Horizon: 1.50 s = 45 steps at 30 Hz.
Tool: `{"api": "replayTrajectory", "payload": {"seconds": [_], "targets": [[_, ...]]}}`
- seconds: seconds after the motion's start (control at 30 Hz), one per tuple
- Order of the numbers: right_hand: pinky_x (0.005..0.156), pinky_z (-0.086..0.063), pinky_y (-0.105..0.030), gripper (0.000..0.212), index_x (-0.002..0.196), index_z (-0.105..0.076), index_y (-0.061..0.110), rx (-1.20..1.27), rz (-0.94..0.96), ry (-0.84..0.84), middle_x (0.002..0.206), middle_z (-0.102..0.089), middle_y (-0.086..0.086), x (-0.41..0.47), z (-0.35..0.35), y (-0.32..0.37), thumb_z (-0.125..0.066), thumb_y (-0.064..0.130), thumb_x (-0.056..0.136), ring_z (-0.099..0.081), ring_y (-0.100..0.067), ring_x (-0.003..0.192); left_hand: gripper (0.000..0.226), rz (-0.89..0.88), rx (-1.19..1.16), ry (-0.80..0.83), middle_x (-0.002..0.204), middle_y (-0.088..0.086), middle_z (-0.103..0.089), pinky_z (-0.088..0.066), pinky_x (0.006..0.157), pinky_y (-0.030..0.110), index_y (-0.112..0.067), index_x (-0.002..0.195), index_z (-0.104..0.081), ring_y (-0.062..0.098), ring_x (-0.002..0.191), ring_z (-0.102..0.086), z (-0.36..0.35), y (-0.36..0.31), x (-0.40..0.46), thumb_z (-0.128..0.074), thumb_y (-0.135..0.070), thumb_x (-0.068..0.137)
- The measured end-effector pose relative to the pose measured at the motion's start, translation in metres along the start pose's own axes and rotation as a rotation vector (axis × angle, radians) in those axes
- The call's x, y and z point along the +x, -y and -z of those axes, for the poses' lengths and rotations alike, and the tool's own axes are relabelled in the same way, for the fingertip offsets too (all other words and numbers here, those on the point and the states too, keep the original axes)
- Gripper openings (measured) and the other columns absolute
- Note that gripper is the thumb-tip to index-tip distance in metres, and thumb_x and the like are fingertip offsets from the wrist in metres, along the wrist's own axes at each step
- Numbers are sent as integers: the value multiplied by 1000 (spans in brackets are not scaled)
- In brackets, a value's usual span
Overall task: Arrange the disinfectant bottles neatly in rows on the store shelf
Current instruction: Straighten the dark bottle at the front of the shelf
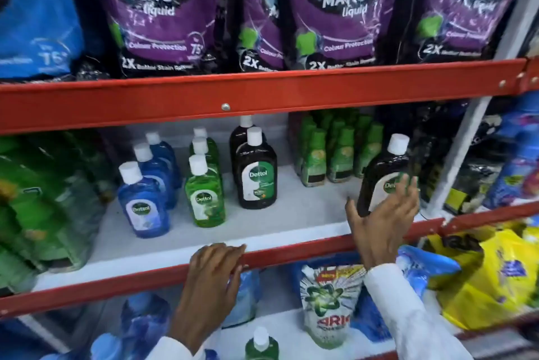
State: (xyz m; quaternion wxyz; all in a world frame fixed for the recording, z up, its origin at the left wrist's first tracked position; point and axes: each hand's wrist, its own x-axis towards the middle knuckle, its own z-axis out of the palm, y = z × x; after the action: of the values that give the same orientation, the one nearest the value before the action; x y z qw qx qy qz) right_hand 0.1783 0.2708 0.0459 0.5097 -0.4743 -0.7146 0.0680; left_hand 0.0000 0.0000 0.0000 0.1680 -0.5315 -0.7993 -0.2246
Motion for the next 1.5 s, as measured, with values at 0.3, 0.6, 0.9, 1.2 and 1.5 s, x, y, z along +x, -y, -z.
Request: {"api": "replayTrajectory", "payload": {"seconds": [0.3, 0.6, 0.9, 1.2, 1.5], "targets": [[118, -30, -50, 118, 151, -11, -7, 184, -279, 143, 153, -30, -33, 26, -4, -18, -86, 37, 70, -30, -46, 142, 61, -16, -19, 50, 115, -3, -70, -35, 98, 34, -25, 130, -55, 17, 108, -58, 1, 12, -4, -45, -14, 70], [88, -56, -47, 109, 142, -31, 8, 267, -96, 213, 129, -48, -15, -22, 12, 63, -86, 54, 60, -55, -33, 114, 60, 5, -68, 84, 118, -5, -70, -32, 101, 31, -28, 131, -53, 16, 112, -60, 10, 6, -3, -44, -9, 75], [83, -54, -43, 101, 125, -40, 3, 247, -11, 388, 120, -51, -13, -76, -9, 142, -76, 68, 56, -53, -34, 115, 78, 23, -45, 125, 128, -8, -65, -17, 110, 23, -29, 133, -48, 15, 119, -58, 24, 11, -13, -58, 2, 62], [84, -55, -48, 106, 129, -37, 5, 212, -14, 398, 124, -50, -16, -94, -15, 143, -79, 70, 56, -54, -38, 116, 89, 6, -6, 134, 138, -7, -58, -16, 112, 28, -29, 141, -38, 18, 127, -52, 20, 17, -18, -58, 8, 63], [112, -37, -38, 82, 139, -43, 5, 462, 150, 327, 140, -47, -17, -145, 21, 129, -84, 36, 75, -42, -28, 129, 46, 180, 53, -41, 137, 0, -59, -25, 112, 49, -22, 133, -53, 22, 130, -50, 58, 55, -44, -41, -23, 89]]}}
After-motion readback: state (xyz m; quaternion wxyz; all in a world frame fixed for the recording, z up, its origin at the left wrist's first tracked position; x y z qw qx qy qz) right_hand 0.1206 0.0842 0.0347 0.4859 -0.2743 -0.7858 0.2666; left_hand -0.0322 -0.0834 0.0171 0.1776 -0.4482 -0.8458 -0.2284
